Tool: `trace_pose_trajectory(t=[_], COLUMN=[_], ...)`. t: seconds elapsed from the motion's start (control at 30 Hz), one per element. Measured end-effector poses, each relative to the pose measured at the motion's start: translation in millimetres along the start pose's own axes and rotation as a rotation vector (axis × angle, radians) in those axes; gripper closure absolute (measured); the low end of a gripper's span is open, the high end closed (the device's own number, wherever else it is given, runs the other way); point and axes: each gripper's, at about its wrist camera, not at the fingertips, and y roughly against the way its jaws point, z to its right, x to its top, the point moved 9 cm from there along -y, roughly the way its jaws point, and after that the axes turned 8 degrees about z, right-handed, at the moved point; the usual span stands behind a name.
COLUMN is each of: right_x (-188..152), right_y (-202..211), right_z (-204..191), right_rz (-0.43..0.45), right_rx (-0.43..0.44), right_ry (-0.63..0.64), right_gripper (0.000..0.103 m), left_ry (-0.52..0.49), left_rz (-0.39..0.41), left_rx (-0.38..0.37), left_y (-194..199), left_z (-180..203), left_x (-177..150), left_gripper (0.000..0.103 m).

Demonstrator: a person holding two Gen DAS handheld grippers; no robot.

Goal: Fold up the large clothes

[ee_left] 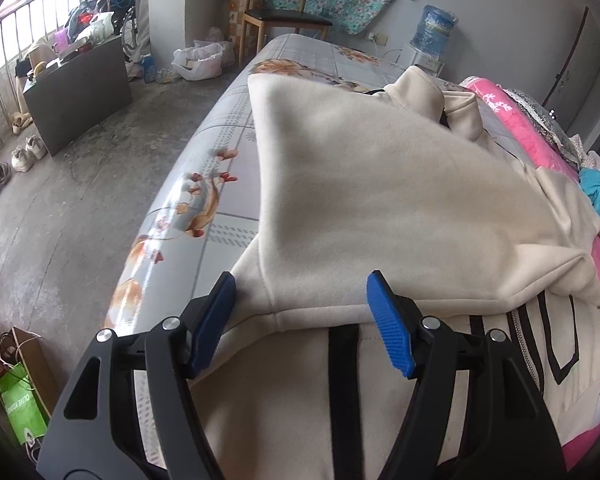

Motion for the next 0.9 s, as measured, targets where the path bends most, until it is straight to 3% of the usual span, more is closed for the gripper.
trace_pose_trajectory(t=[0.1,0.3,0.47,0.73,0.9], right_x=[8.3,20.0,18.2,13.4,14.5], right_y=[9.7,-15.3,-49.4,-69.0,-70.2], right_z=[4.5,15.7,12.1,8.6,10.3], right_rz=[0.058,0.052,-0.013,-0.045,-0.051], right_rx=[0.118,0.160,0.037,-0.006,-0.135], right_ry=[-0.147,-0.322,-0.280,-0.264,-0.160], right_gripper=[0.049,0.047,0.047,0.047,0.082], left_ry=[-0.005,-0.083,-0.101,-0.086,-0.118], left_rz=[-0.003,-0.005,-0.028,0.001,0.005], left_rx=[0.013,0.038,0.087,0.071,0.075], left_y=[6.2,19.5,19.0,19.7,14.3], left_z=[-4.6,-10.6,-22.7,-30.2,-27.2], left_x=[-2.3,-15.0,-27.9,-23.3,-19.0], left_gripper=[0.038,0.038,0.038,0.041,0.046])
